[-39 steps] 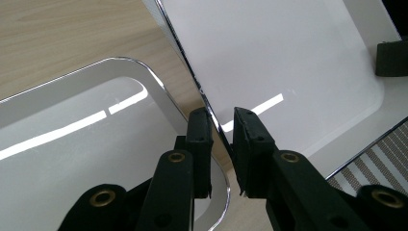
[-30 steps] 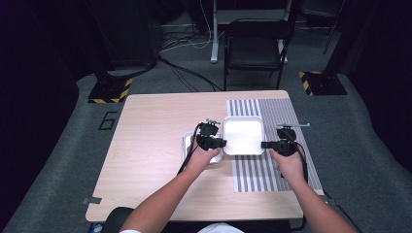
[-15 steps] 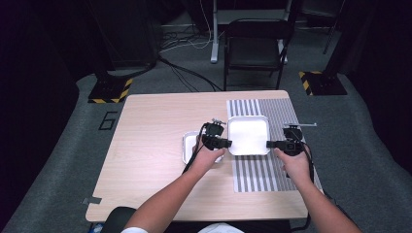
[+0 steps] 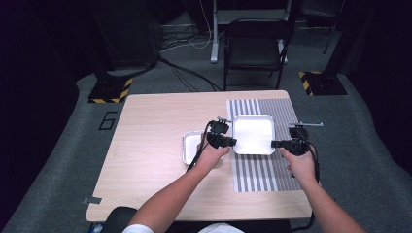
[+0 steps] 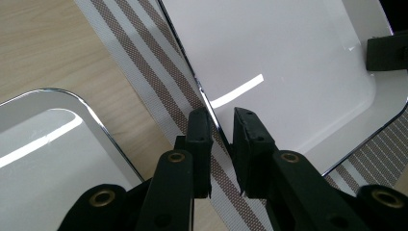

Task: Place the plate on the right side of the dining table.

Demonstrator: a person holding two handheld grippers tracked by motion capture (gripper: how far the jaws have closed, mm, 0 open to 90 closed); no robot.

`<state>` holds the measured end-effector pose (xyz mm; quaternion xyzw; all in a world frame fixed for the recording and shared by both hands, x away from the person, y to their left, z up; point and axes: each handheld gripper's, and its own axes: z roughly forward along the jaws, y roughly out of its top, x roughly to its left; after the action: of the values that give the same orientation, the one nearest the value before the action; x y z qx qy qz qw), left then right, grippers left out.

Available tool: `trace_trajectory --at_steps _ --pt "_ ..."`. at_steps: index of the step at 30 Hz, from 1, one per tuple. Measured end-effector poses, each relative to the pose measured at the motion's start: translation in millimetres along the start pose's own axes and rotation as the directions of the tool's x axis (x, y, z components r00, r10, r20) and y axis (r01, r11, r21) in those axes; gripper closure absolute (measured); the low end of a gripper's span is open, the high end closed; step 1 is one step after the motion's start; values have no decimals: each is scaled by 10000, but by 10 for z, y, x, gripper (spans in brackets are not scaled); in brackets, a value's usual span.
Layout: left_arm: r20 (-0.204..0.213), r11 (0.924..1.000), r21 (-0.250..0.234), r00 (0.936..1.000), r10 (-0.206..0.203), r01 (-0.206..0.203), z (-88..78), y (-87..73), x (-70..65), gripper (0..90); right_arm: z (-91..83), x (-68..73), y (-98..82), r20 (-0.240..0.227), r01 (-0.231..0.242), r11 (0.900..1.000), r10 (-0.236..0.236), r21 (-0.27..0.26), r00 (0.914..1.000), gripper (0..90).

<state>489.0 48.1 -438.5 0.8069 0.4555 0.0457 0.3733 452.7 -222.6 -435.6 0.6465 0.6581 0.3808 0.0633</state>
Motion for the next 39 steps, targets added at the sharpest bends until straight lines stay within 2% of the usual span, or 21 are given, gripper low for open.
trace_trajectory --at_steps 9,21,23,25,27,29,36,38,39 --pt "90 9999 15 9999 -136 136 107 -4 -30 775 2 -79 -9 106 28 10000 -28 15 9999 834" --pt "93 9997 232 9999 117 -119 233 -8 -73 776 49 -200 -60 308 -217 9996 212 160 9993 839" --pt "92 9998 183 9999 58 -59 255 -8 -84 777 50 -222 -62 290 -138 9998 134 124 9995 839" --pt "69 9998 184 10000 71 -72 283 -2 -91 777 43 -222 -57 352 -363 9992 357 184 9987 839" --pt "135 9998 217 9999 5 -8 305 2 -97 776 49 -249 -53 389 -234 9997 230 92 9990 840" --pt "205 9993 366 9998 54 -62 323 12 -91 777 47 -259 -45 433 -318 9994 313 117 9986 840" --pt "212 9990 409 9996 -187 178 429 16 -115 777 83 -341 -30 539 -399 9991 390 154 9978 842" --pt "221 9989 456 9997 -95 84 457 19 -118 778 91 -366 -28 587 -361 9993 353 137 9977 842" --pt "218 9989 431 9996 -174 165 468 19 -126 778 91 -373 -28 622 -471 9987 460 171 9970 842"
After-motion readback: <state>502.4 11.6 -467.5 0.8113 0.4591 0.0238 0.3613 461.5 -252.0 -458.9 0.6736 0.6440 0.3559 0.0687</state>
